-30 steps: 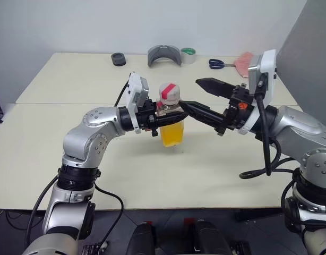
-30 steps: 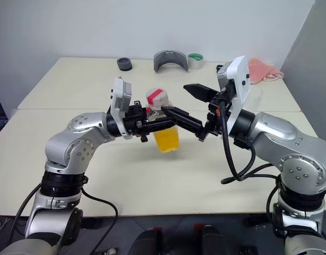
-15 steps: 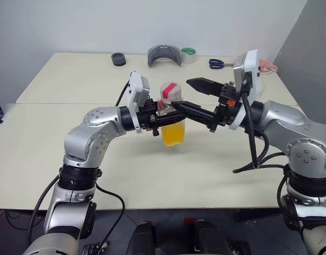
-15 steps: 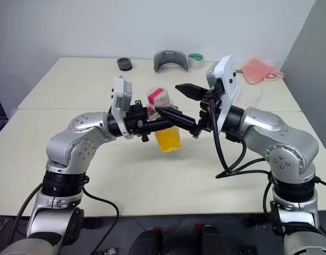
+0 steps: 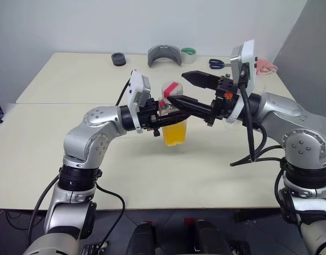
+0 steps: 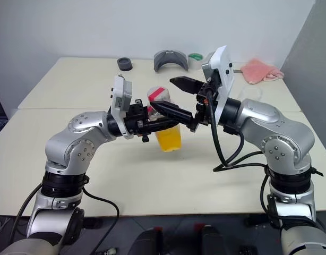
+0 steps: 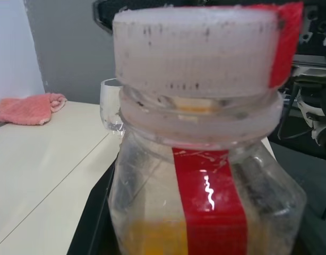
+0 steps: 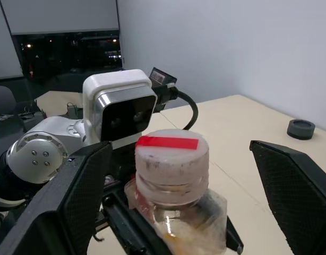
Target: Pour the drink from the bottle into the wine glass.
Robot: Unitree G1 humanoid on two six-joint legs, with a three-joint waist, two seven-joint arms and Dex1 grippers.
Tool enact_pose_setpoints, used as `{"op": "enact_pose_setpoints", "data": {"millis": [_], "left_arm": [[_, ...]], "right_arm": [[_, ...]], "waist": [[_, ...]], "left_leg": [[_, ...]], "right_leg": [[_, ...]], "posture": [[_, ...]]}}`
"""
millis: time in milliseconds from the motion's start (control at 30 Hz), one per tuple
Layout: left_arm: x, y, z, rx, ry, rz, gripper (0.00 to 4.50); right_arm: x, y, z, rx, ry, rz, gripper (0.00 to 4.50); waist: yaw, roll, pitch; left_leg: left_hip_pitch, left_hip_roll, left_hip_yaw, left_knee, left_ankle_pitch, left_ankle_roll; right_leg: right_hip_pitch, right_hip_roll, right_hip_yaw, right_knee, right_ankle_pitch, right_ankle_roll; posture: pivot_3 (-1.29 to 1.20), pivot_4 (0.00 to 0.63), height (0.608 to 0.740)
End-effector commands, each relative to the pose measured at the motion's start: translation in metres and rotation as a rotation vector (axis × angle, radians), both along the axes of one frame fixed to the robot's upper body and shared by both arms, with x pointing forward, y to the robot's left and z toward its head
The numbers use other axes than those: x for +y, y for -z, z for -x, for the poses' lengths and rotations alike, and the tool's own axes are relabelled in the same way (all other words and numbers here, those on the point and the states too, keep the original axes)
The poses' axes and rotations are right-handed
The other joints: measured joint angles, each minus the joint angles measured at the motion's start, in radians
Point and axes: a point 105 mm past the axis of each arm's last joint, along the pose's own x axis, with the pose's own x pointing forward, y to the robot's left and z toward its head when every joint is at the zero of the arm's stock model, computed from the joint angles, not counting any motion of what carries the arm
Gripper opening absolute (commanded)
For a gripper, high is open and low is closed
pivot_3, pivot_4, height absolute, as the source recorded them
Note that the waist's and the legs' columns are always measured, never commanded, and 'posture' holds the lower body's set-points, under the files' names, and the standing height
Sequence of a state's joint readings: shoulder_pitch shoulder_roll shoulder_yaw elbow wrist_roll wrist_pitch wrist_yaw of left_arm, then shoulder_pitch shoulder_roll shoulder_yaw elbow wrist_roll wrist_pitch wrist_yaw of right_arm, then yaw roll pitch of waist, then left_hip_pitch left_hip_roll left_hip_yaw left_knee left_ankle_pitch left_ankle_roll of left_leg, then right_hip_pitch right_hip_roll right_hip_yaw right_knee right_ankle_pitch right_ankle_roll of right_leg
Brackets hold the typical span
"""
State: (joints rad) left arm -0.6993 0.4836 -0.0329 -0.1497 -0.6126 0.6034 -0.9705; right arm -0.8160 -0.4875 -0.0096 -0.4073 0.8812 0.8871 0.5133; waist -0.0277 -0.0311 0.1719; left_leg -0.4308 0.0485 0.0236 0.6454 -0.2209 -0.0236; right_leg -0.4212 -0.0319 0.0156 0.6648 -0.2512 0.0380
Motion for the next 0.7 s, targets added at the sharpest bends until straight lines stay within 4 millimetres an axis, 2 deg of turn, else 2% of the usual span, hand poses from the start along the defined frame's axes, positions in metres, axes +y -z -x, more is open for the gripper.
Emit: {"op": "enact_pose_setpoints", "data": {"millis": [33, 700], "left_arm": [[-0.0024, -0.0117, 0.0080, -0.053, 0.024, 0.020, 1.77], [-0.0054, -0.0119, 0.0091, -0.050, 0.034, 0.020, 1.77]], "right_arm": [[0.0014, -0.0149, 0.0041, -0.072, -0.016, -0.014, 4.43], [0.0049, -0.0129, -0.0043, -0.083, 0.000, 0.010, 4.43]], "waist": [[0.000, 0.000, 0.000], [0.000, 0.000, 0.000]], "left_leg": [[0.000, 0.000, 0.000, 0.000, 0.000, 0.000], [0.000, 0.000, 0.000, 0.000, 0.000, 0.000]], "right_leg": [[0.000, 0.000, 0.000, 0.000, 0.000, 0.000], [0.000, 0.000, 0.000, 0.000, 0.000, 0.000]], "posture": [[0.00, 0.150, 0.740], [0.00, 0.150, 0.740]]}}
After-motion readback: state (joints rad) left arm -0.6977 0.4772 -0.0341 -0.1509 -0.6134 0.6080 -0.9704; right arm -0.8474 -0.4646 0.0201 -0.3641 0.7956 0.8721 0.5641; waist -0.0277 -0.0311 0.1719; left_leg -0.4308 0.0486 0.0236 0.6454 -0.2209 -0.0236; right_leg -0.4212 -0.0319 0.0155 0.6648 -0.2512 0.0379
